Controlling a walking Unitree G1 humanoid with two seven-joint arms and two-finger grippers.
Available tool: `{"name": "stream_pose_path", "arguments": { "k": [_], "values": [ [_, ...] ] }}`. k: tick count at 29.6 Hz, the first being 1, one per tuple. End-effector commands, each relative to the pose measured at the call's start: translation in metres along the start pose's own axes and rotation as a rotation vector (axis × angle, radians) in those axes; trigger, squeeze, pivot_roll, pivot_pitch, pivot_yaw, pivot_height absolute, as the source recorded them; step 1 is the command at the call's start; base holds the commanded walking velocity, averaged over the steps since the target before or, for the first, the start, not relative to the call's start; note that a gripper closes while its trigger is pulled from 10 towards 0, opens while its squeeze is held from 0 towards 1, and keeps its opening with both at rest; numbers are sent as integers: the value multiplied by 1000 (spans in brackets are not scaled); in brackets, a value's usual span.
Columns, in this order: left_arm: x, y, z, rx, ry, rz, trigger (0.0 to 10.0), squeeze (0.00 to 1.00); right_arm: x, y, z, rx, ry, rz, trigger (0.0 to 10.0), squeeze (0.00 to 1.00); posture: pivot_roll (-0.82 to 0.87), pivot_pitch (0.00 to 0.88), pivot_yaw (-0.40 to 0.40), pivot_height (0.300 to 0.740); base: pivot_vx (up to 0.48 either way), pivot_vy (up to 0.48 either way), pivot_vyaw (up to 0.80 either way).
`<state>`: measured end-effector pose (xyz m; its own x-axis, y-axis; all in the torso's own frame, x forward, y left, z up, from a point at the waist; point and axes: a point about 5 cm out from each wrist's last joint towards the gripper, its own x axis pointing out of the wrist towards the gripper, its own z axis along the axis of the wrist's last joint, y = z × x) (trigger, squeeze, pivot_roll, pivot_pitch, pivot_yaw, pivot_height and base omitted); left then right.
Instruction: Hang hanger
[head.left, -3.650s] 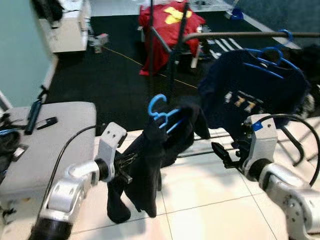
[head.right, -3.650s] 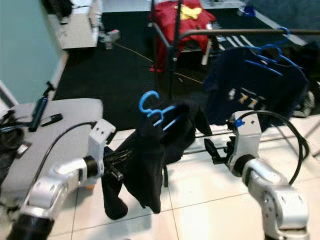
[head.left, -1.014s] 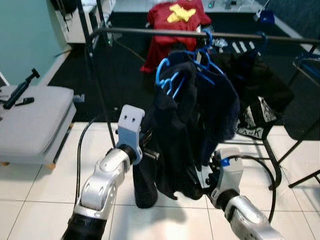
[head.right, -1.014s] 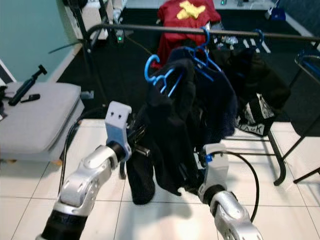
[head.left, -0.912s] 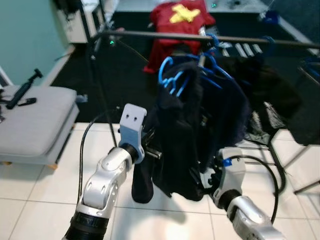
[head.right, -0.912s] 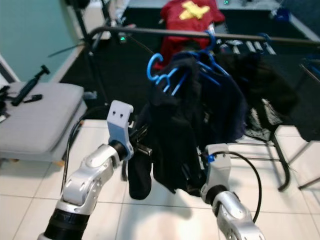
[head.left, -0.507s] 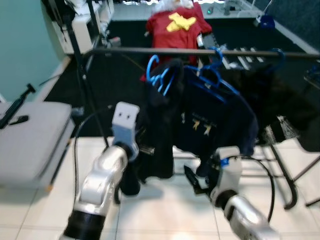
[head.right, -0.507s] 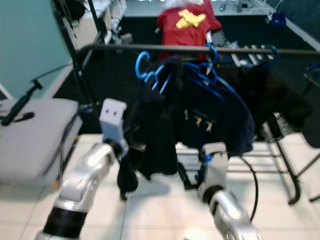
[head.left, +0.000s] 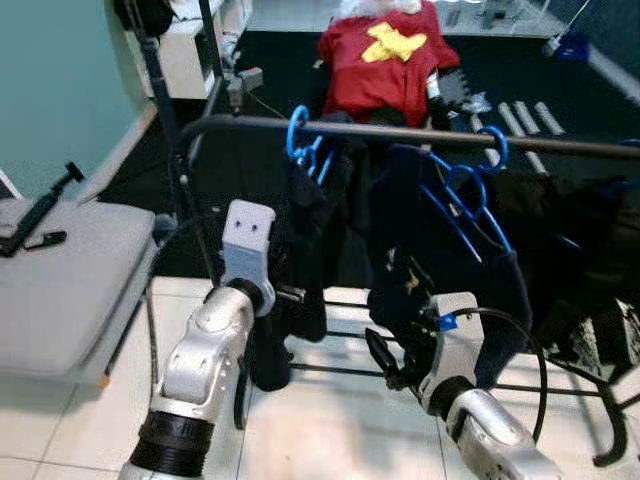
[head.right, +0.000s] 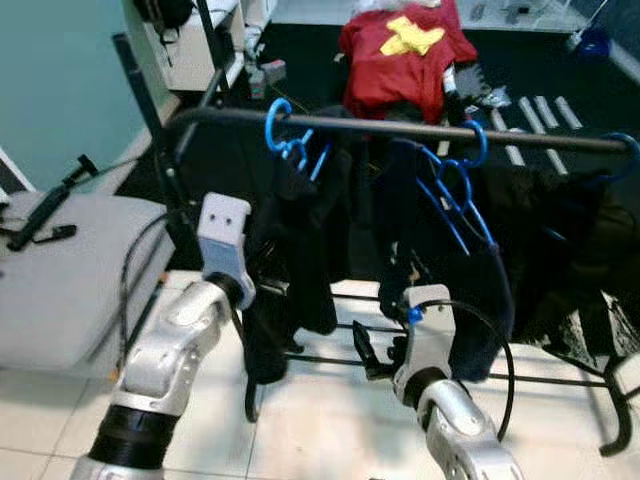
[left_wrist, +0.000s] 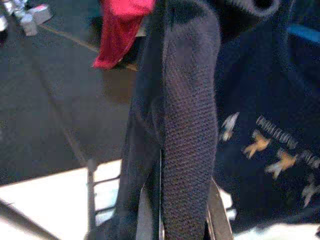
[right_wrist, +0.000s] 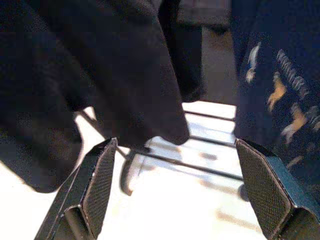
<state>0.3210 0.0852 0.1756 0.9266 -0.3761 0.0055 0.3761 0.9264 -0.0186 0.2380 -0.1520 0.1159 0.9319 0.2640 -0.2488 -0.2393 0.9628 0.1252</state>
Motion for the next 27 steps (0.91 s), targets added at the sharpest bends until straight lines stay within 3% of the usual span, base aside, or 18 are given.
{"name": "stream_pose_path", "arguments": {
  "k": [1,9,11,16,17,22,27],
  "values": [
    [1,0,9,12,-47,3,10000,0,-1,1,-2,4,11,1,10000,0,-60,129,-5,740,259,0,0],
    [10,-3,-12,25,73,19,10000,0,0,2,-3,11,12,3,10000,0,-66,129,-2,740,0,0,0],
    [9,-2,-26,44,150,36,10000,0,0,2,-3,15,13,2,10000,0,-65,130,-1,740,0,0,0],
    [3,1,-42,29,225,50,10000,0,0,1,-4,17,15,4,10000,0,-61,132,-4,740,0,0,0],
    [-1,2,-43,11,216,51,10000,1000,0,1,-4,17,18,6,10000,0,-61,131,-6,740,0,0,0],
    [-4,-6,-41,-34,182,-44,10000,1000,0,1,-4,13,22,9,10000,0,-63,127,-7,740,0,0,0],
    [-19,-3,-49,-29,160,-153,10000,1000,0,0,-5,19,24,11,10000,0,-63,126,-9,740,0,0,0]
  ]
}}
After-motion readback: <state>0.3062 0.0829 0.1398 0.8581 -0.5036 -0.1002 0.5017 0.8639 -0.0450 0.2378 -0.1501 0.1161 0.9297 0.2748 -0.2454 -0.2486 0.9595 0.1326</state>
